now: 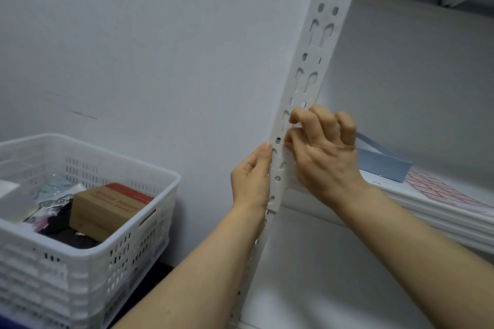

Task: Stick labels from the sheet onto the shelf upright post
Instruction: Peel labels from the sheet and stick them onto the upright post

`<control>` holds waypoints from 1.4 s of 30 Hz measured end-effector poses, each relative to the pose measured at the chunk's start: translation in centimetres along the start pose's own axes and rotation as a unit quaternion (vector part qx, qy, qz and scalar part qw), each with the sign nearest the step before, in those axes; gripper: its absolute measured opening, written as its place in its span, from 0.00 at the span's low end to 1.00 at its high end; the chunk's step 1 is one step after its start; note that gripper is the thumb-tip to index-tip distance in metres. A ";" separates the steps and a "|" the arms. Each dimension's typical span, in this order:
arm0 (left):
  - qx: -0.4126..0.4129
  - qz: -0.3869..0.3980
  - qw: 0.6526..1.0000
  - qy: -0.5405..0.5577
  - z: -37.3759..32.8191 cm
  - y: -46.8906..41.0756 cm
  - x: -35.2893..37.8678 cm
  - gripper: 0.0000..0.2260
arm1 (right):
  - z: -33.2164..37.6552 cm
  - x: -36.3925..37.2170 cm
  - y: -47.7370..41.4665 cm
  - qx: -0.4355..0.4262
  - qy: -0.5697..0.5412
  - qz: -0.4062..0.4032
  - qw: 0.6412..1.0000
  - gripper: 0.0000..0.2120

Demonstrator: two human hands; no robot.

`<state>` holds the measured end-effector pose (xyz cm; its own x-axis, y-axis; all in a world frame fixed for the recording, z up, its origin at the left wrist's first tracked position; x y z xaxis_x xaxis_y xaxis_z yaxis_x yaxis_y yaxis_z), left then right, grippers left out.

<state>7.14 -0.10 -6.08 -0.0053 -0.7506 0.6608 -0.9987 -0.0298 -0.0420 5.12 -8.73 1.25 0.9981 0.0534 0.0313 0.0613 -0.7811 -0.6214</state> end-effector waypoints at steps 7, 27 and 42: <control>0.002 -0.005 1.000 -0.001 0.1 0.3 0.1 0.13 | 0.2 0.1 0.5 0.037 -0.031 0.006 0.999 0.02; 0.089 -0.099 0.985 -0.108 -0.5 0.6 0.6 0.13 | -11.9 1.8 6.6 0.702 -0.450 0.149 0.531 0.13; 0.110 -0.104 0.970 -0.189 0.2 0.5 1.4 0.15 | -15.1 3.0 8.2 0.692 -0.505 0.193 0.479 0.02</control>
<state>6.64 -1.35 -5.32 0.2557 -0.9002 0.3525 -0.9408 -0.3156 -0.1235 8.72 -24.32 8.07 0.3778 0.8902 -0.2547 -0.8871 0.2692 -0.3749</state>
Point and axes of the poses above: each hand's wrist, its own y-axis away from the middle knuckle, its own x-axis out of the palm, z = x × y, the point moved 3 cm from there along -y, towards the middle knuckle, and after that the axes turned 11 degrees about -x, right-handed, at the moved point
